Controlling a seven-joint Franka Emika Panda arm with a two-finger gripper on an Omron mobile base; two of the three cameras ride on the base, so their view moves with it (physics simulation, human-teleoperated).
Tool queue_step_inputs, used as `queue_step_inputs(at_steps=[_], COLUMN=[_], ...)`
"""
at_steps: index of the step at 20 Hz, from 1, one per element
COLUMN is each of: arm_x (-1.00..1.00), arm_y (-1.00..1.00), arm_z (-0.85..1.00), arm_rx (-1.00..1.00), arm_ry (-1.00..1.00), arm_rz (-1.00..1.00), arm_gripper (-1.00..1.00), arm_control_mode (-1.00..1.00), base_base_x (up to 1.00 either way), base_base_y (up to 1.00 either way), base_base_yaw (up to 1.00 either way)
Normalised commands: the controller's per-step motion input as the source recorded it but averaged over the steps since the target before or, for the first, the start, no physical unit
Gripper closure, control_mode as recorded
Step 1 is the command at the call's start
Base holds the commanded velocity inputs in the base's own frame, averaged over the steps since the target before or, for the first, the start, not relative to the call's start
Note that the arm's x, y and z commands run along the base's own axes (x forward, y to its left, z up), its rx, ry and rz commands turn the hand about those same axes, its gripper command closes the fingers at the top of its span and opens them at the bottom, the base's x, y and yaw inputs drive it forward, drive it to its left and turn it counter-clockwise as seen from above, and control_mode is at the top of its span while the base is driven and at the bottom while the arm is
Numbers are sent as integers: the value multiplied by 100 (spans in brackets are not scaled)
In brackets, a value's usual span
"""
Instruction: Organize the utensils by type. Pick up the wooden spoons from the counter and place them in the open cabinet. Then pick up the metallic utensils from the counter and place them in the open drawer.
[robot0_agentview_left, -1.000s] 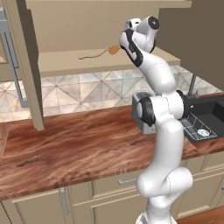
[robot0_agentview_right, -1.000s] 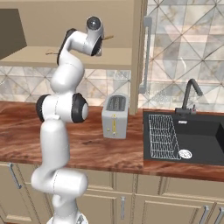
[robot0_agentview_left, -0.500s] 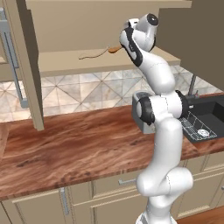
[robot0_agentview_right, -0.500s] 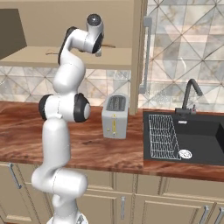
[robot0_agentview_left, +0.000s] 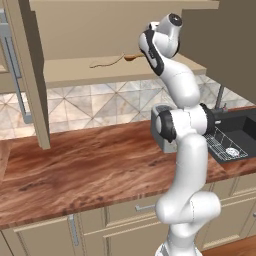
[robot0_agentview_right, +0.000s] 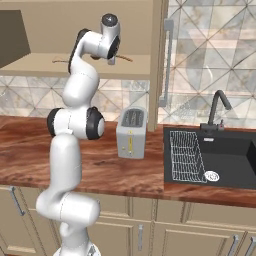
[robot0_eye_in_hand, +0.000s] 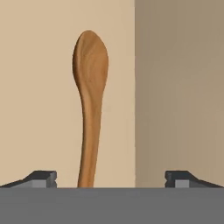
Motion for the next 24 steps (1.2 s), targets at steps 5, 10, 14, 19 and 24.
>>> queue_step_inputs(at_steps=[5,10,14,19,24], arm_x=[0,-5,-43,-50,-82], arm_y=[15,15,11,1,-6], arm_z=[-33,-23,-26,-2,-1], arm_rx=[23,30,28,28,24], arm_ry=[0,3,0,0,-8], arm_rz=[-28,-30,-24,-12,-14], arm_gripper=[-100,-100,-100,-100,-100], arm_control_mode=[-100,-100,-100,-100,-100], base_base_x=[0,0,0,0,0], base_base_y=[0,0,0,0,0], base_base_yaw=[0,0,0,0,0])
